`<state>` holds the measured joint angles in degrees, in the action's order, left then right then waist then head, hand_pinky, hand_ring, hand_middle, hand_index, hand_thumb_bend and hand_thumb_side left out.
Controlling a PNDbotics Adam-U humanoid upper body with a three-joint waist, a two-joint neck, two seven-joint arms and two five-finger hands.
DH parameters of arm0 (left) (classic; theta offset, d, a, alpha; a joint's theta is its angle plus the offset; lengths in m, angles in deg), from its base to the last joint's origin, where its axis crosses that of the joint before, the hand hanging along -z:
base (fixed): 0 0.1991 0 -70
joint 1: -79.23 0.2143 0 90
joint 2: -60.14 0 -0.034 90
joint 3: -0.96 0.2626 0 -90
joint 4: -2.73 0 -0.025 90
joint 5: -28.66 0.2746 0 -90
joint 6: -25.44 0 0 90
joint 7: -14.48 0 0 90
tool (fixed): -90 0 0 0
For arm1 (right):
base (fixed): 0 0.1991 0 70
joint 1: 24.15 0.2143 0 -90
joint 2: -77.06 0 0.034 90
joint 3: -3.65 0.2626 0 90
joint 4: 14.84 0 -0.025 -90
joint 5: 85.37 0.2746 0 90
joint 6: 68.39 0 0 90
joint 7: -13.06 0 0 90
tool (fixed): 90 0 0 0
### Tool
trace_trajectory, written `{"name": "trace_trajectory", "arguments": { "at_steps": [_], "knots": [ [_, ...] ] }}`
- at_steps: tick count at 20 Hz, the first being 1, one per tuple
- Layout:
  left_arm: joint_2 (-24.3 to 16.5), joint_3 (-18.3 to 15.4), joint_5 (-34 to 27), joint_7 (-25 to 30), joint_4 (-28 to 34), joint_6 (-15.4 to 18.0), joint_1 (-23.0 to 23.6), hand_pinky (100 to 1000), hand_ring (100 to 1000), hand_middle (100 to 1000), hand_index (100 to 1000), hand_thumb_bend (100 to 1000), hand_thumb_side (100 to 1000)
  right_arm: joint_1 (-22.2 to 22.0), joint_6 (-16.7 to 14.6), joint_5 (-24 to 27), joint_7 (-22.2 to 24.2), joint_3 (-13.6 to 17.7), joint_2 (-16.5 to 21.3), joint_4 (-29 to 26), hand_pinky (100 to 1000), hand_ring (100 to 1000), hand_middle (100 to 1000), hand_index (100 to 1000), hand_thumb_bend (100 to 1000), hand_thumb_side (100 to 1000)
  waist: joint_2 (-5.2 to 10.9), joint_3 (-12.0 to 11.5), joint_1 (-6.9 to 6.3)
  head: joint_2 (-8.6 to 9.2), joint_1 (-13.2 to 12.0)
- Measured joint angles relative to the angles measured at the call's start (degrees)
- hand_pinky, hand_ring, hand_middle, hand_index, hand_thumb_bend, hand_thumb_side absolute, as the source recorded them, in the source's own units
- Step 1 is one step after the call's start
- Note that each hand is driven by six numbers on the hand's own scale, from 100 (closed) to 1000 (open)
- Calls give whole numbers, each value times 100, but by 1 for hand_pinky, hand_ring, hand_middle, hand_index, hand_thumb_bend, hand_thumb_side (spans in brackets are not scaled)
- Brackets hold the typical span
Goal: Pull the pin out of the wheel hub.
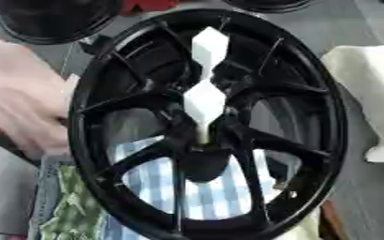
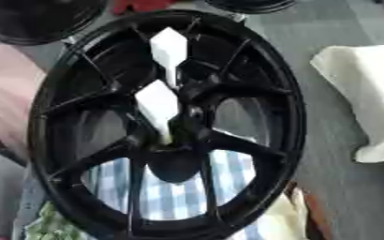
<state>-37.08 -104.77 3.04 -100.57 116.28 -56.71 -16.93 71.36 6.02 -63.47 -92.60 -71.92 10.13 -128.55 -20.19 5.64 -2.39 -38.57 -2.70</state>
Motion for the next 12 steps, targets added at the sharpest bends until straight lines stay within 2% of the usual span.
{"name": "trace_trajectory", "arguments": {
  "at_steps": [6, 9, 10, 12],
  "knots": [
    [0, 0, 0, 4, 0, 2, 0, 753, 882, 661, 768, 176, 767, 0, -1, -1, -1, 0, 0, 0, 859, 760, 627, 782, 100, 620, 0, 8, -9, 17, 0],
    [0, 0, 0, 5, 0, 2, 0, 752, 883, 661, 768, 175, 767, 4, -3, -10, -3, 5, 73, 0, 857, 763, 632, 785, 100, 550, 0, 26, -6, 17, 0],
    [0, 0, 0, 5, 0, 2, 0, 752, 883, 661, 768, 175, 767, 10, -4, -13, -4, 11, 149, 0, 857, 763, 632, 785, 100, 550, 0, 26, -1, 17, 0],
    [0, 0, 2, 5, 0, 2, 2, 753, 884, 661, 768, 174, 767, 55, -1, -24, -9, 44, 354, 0, 855, 768, 639, 790, 100, 484, 0, 32, 8, 17, 0]
  ]
}}
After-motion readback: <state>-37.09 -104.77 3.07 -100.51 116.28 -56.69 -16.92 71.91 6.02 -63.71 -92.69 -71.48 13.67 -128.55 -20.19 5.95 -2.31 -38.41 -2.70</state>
